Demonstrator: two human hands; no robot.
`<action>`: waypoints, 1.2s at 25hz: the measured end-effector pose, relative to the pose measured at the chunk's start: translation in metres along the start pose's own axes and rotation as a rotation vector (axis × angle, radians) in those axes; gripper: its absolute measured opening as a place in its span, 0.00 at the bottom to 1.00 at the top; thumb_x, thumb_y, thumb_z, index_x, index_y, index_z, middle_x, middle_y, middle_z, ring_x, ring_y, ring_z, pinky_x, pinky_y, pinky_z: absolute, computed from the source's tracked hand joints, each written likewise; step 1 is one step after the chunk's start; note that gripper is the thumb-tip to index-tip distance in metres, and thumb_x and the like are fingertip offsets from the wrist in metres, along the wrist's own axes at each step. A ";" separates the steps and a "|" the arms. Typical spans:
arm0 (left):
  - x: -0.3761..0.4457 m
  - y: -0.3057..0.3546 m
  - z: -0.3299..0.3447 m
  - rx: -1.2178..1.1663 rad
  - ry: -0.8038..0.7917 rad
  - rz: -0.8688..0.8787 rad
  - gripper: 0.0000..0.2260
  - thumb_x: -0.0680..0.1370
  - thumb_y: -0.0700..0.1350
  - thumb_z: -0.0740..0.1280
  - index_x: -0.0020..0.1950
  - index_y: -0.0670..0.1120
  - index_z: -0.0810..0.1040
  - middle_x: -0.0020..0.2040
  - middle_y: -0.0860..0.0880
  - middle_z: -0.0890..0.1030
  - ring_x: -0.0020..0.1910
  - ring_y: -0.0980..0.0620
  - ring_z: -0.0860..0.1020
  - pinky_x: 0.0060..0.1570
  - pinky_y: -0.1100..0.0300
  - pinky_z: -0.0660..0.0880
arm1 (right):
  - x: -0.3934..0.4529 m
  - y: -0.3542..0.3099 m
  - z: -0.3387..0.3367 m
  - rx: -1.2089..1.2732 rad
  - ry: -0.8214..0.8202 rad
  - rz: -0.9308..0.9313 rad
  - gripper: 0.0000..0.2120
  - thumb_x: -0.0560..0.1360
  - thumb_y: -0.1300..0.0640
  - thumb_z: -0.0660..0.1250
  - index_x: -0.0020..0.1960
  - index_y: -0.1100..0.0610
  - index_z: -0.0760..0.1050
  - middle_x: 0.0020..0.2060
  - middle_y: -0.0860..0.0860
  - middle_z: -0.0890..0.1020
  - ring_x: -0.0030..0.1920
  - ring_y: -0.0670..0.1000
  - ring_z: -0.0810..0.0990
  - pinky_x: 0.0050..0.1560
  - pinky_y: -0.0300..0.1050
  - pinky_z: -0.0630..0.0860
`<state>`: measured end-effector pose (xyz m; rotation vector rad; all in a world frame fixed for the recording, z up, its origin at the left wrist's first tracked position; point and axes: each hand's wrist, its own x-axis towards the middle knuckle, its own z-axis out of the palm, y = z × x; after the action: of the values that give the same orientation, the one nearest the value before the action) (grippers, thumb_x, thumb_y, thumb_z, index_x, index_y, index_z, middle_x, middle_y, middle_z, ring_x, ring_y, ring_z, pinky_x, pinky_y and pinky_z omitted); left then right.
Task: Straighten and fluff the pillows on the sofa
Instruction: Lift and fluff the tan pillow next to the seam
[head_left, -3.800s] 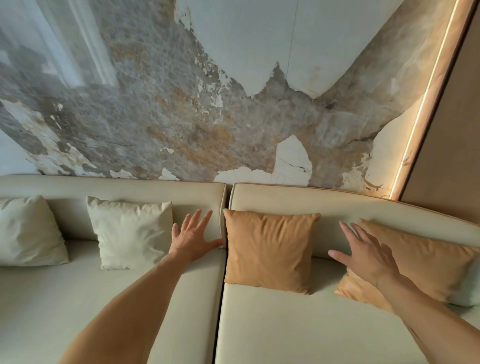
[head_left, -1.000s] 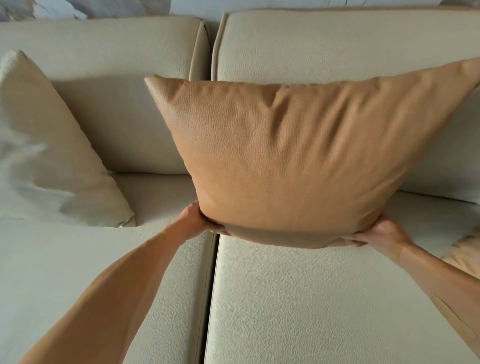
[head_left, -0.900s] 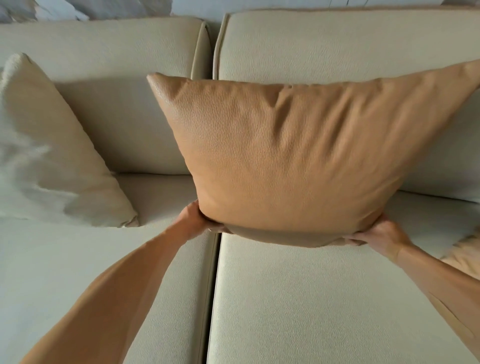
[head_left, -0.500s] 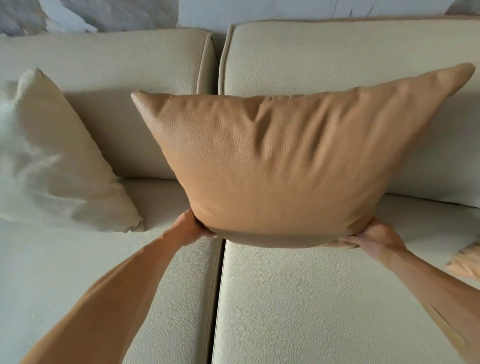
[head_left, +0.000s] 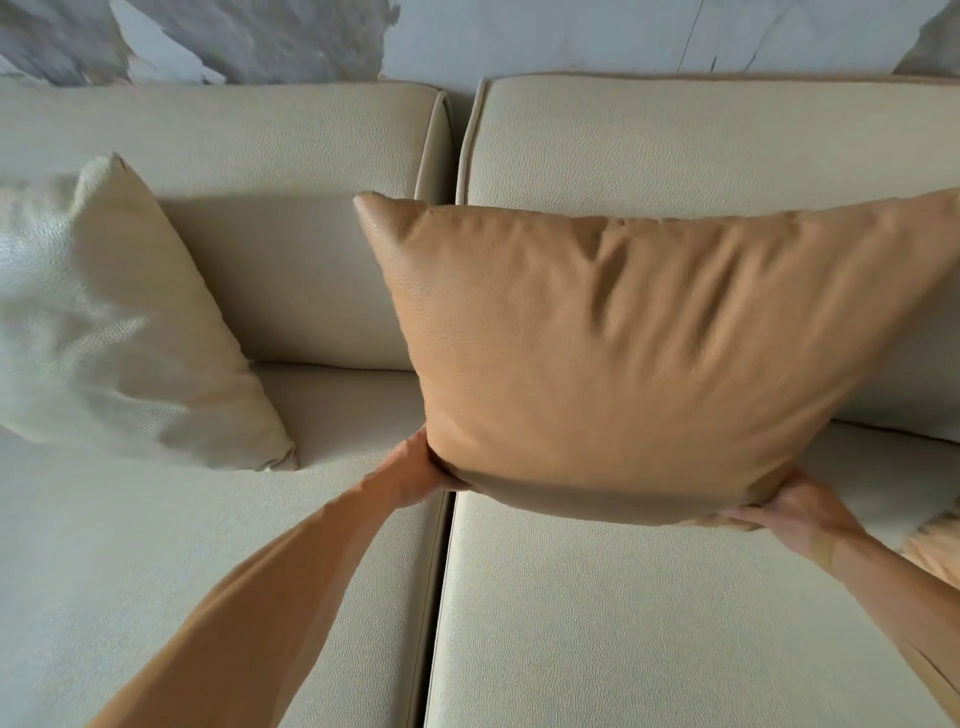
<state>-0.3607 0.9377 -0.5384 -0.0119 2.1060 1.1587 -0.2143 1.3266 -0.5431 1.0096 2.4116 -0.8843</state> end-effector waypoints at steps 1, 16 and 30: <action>0.002 0.003 0.002 -0.008 -0.020 -0.006 0.39 0.65 0.31 0.79 0.73 0.44 0.67 0.52 0.54 0.79 0.49 0.56 0.79 0.45 0.66 0.78 | -0.001 0.002 -0.002 -0.005 -0.009 0.014 0.37 0.62 0.46 0.80 0.65 0.60 0.72 0.58 0.57 0.82 0.57 0.59 0.78 0.46 0.45 0.69; -0.030 0.091 -0.072 -0.229 -0.095 0.041 0.30 0.58 0.47 0.83 0.58 0.58 0.79 0.56 0.58 0.84 0.61 0.53 0.78 0.61 0.51 0.70 | -0.043 -0.052 -0.105 0.651 -0.054 -0.138 0.38 0.57 0.53 0.79 0.65 0.49 0.71 0.57 0.48 0.81 0.57 0.50 0.79 0.60 0.55 0.75; -0.048 0.120 -0.060 -0.256 0.346 0.110 0.08 0.69 0.44 0.78 0.44 0.54 0.82 0.38 0.58 0.83 0.41 0.59 0.79 0.41 0.68 0.72 | -0.040 -0.073 -0.119 0.758 0.468 -0.009 0.22 0.68 0.55 0.77 0.60 0.59 0.79 0.46 0.53 0.81 0.45 0.52 0.75 0.47 0.45 0.74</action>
<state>-0.3995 0.9494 -0.4020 -0.2332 2.2594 1.5800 -0.2530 1.3475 -0.4042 1.6134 2.4604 -1.8119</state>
